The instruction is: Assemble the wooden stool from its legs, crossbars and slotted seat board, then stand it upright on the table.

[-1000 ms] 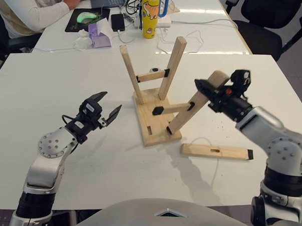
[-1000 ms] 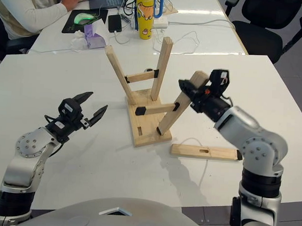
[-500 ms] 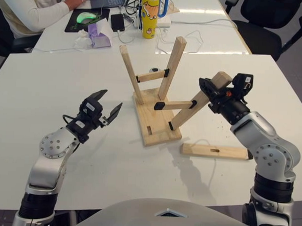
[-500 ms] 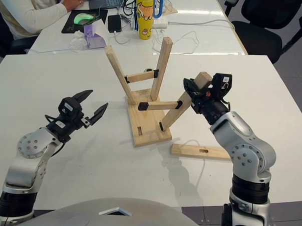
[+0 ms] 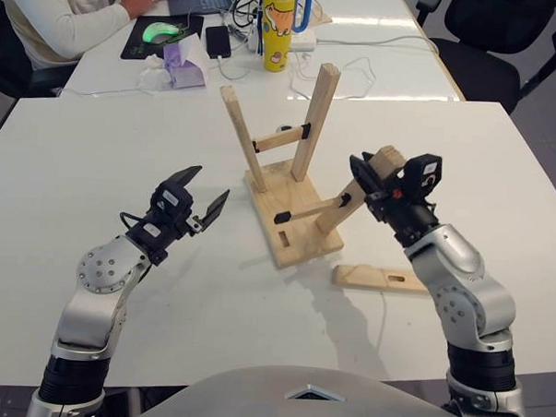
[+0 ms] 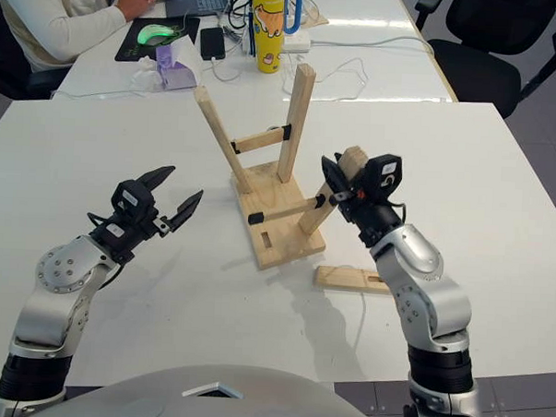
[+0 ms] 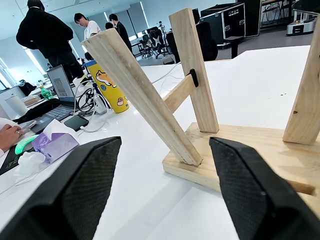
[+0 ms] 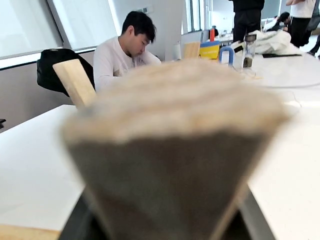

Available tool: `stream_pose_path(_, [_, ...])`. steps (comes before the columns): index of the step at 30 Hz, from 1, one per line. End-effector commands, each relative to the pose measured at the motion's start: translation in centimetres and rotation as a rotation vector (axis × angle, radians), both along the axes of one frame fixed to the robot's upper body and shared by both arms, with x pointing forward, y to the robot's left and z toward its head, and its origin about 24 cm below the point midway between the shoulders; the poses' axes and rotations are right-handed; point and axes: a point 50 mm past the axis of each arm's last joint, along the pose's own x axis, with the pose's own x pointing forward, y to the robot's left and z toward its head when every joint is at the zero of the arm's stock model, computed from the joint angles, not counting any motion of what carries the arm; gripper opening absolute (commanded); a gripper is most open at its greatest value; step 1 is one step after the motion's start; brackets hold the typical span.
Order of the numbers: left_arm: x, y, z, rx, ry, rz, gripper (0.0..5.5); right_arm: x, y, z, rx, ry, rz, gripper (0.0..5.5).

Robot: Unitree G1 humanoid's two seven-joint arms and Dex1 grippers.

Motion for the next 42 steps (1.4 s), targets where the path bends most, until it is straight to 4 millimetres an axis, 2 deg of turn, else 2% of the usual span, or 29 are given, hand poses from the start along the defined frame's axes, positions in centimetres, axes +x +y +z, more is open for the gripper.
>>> stream_pose_path(1, [0.1, -0.3, 0.3, 0.009, -0.019, -0.008, 3.26, 0.3, -1.4, -2.1, -0.042, 0.067, -0.042, 1.0])
stream_pose_path(4, [0.2, -0.3, 0.3, 0.01, -0.022, -0.011, 3.26, 1.2, -1.6, -1.3, 0.0, 0.035, -0.042, 1.0])
stream_pose_path(5, [0.3, -0.3, 0.4, 0.01, -0.024, -0.012, 3.26, 1.4, -1.6, -0.8, 0.01, 0.015, -0.039, 1.29])
stream_pose_path(10, [0.0, -0.3, 0.4, 0.007, -0.034, 0.013, 3.26, 2.6, -1.0, 1.7, 0.053, -0.071, -0.018, 1.99])
stream_pose_path(12, [-0.1, -0.3, 0.4, 0.001, -0.038, 0.031, 3.26, 3.3, -0.6, 3.5, 0.082, -0.133, -0.009, 1.99])
stream_pose_path(18, [-0.1, -0.3, 0.3, -0.001, -0.046, 0.046, 3.26, 4.8, -0.6, 10.6, 0.197, -0.348, -0.033, 1.99])
stream_pose_path(22, [-0.1, -0.3, 0.3, -0.002, -0.051, 0.051, 3.26, 5.2, -1.1, 13.0, 0.208, -0.398, -0.034, 1.99])
stream_pose_path(31, [0.3, -0.3, 0.3, 0.0, -0.053, 0.034, 3.26, 5.3, -2.8, 13.2, 0.198, -0.39, -0.085, 1.99])
stream_pose_path(33, [0.2, -0.3, 0.2, 0.0, -0.053, 0.034, 3.26, 5.5, -3.6, 13.1, 0.189, -0.377, -0.101, 1.99])
stream_pose_path(34, [0.2, -0.3, 0.2, 0.0, -0.052, 0.037, 3.26, 5.8, -4.6, 12.7, 0.159, -0.359, -0.12, 1.99])
stream_pose_path(36, [0.1, -0.2, 0.1, 0.0, -0.051, 0.045, 3.26, 6.3, -7.1, 11.4, 0.06, -0.283, -0.115, 1.99])
stream_pose_path(37, [0.0, -0.2, 0.1, 0.0, -0.05, 0.052, 3.26, 6.5, -8.2, 10.2, -0.011, -0.22, -0.049, 1.99])
stream_pose_path(40, [-0.1, 0.0, -0.1, -0.002, -0.049, 0.069, 3.26, 5.2, -10.6, 7.2, -0.203, -0.029, 0.212, 1.99])
stream_pose_path(42, [-0.1, -0.1, -0.1, -0.008, -0.052, 0.078, 3.26, 4.2, -12.7, 5.8, -0.335, 0.102, 0.318, 1.99])
